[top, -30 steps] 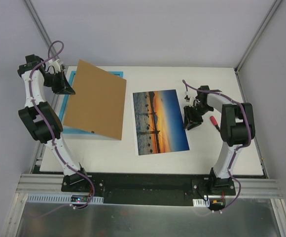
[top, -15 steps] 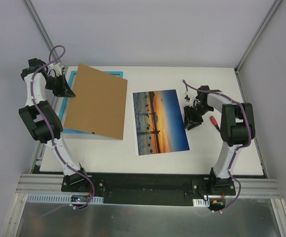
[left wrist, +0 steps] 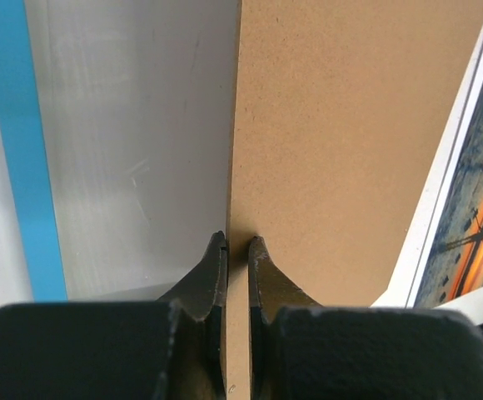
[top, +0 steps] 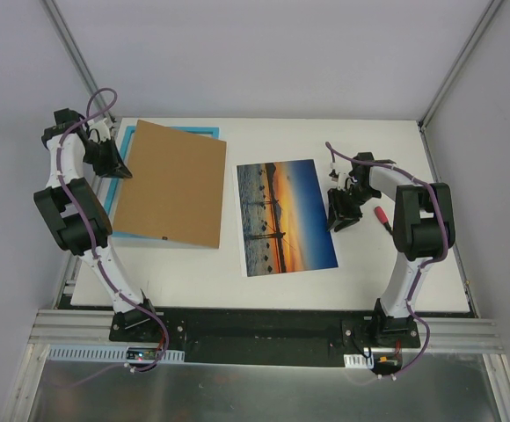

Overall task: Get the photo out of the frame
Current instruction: Place the photo frame item at the center of the board.

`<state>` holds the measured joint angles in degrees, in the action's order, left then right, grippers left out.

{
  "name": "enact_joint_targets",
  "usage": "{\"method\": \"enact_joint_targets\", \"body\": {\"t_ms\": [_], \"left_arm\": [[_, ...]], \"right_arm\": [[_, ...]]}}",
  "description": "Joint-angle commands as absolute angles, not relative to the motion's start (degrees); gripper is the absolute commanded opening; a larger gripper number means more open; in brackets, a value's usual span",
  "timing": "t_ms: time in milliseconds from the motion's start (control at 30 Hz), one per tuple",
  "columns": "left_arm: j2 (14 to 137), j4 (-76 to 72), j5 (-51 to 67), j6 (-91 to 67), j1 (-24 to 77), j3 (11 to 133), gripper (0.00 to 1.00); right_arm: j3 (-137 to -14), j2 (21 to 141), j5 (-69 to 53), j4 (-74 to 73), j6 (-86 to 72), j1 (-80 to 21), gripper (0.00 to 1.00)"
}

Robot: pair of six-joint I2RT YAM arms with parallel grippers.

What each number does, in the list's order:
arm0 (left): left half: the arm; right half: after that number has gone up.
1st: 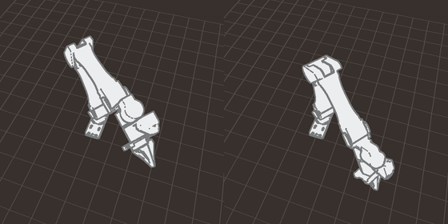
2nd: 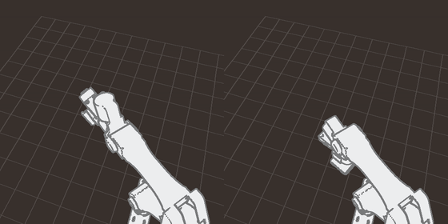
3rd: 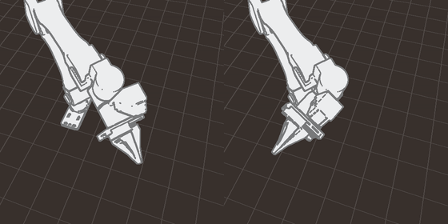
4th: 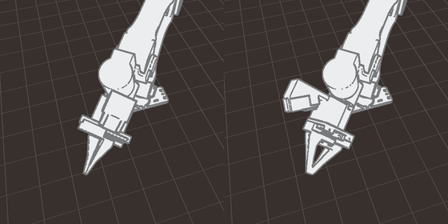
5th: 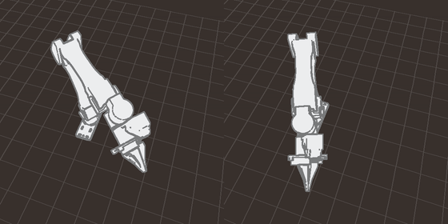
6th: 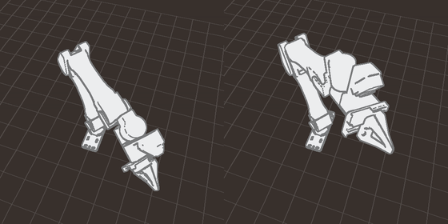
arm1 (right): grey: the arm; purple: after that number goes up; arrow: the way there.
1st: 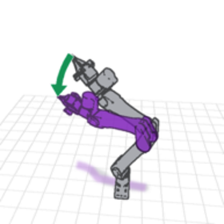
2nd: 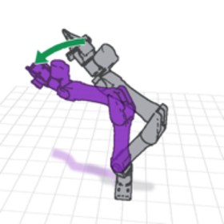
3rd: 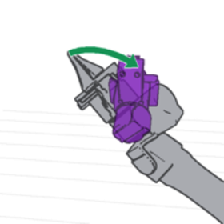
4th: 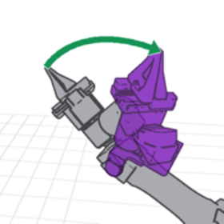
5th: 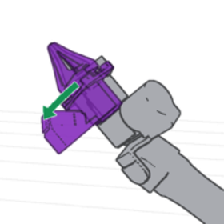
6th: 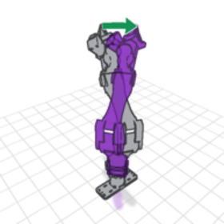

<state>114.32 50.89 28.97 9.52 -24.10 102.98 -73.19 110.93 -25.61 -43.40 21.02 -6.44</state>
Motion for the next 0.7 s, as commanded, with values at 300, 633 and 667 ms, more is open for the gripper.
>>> {"method": "enact_joint_targets", "body": {"t_ms": [300,633,667], "left_arm": [[115.05,43.16,11.52,11.34,-24.96,101.34,0.00],[116.63,42.28,7.48,10.64,-25.05,101.16,0.09],[116.72,42.01,7.12,10.55,-25.05,100.90,0.09]], "right_arm": [[-72.60,109.07,-24.70,-43.77,20.92,-5.98,0.40],[-72.68,109.07,-24.96,-43.77,20.83,-5.89,0.42],[-72.60,109.07,-25.05,-43.86,20.83,-5.89,0.42]]}}
